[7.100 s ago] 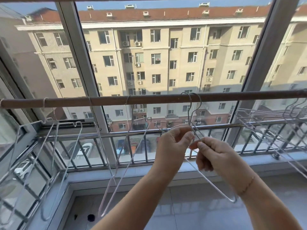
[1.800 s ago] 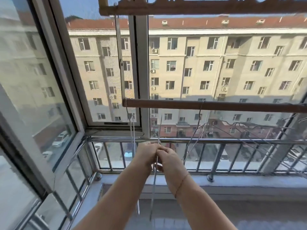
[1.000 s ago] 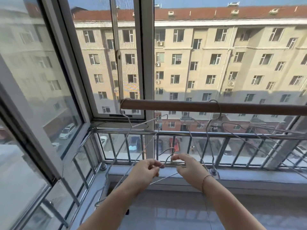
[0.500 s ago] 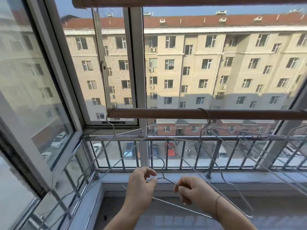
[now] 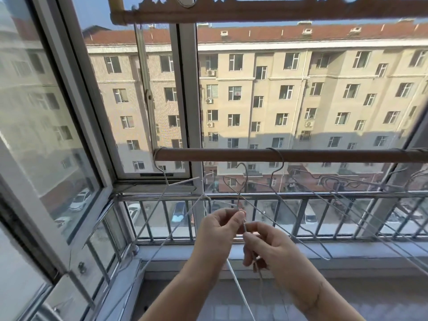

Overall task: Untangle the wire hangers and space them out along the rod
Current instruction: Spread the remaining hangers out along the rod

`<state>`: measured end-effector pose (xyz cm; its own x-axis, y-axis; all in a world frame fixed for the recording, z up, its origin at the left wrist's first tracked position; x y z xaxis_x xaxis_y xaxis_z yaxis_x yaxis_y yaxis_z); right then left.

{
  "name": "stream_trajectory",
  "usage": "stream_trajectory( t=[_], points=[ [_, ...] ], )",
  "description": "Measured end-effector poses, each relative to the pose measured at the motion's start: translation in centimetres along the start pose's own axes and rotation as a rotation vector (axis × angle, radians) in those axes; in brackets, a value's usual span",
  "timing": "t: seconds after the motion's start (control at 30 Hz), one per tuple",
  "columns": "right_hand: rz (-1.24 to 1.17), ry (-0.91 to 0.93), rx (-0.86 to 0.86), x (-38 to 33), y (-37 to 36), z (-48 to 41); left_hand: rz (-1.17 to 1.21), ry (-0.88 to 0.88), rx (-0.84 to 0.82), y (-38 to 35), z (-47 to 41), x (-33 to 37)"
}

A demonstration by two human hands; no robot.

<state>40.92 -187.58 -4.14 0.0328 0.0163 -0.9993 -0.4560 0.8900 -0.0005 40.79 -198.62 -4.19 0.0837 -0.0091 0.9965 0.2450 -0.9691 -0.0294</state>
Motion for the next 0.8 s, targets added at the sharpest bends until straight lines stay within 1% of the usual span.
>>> stream_trajectory(
  t=[0.13, 0.3, 0.43, 0.57, 0.7, 0.8],
  points=[
    [0.012, 0.073, 0.032, -2.1, 0.3, -0.1, 0.028, 0.005, -0.022, -0.7, -0.2, 2.2],
    [0.006, 0.129, -0.002, -3.1, 0.0, 0.3, 0.043, 0.011, -0.018, -0.4, 0.3, 3.1],
    [-0.029, 0.12, -0.013, -3.5, -0.3, -0.4, 0.026, 0.016, 0.005, 0.2, 0.1, 3.7],
    [-0.051, 0.132, -0.03, -4.5, -1.2, -2.2, 0.013, 0.011, 0.081, 1.3, -1.1, 4.9],
    [-0.058, 0.121, -0.027, -4.9, -2.2, -4.1, 0.006, 0.046, 0.122, 2.5, -2.8, 5.1],
    [-0.019, 0.082, -0.025, -3.9, -2.8, -5.1, -0.055, 0.09, 0.142, 3.2, -3.3, 4.3]
  ],
)
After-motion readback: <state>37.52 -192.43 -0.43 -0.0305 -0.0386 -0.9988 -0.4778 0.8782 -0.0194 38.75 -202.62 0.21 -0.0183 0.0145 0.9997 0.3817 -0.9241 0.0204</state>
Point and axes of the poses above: each hand's wrist, its own z-axis away from the middle knuckle, its own y-axis out of the back of the hand, x = y × z, the point moved 7 cm from there along -z, towards the middle knuckle, and after that the axes turned 2 degrees about -z, right-handed, at the moved point
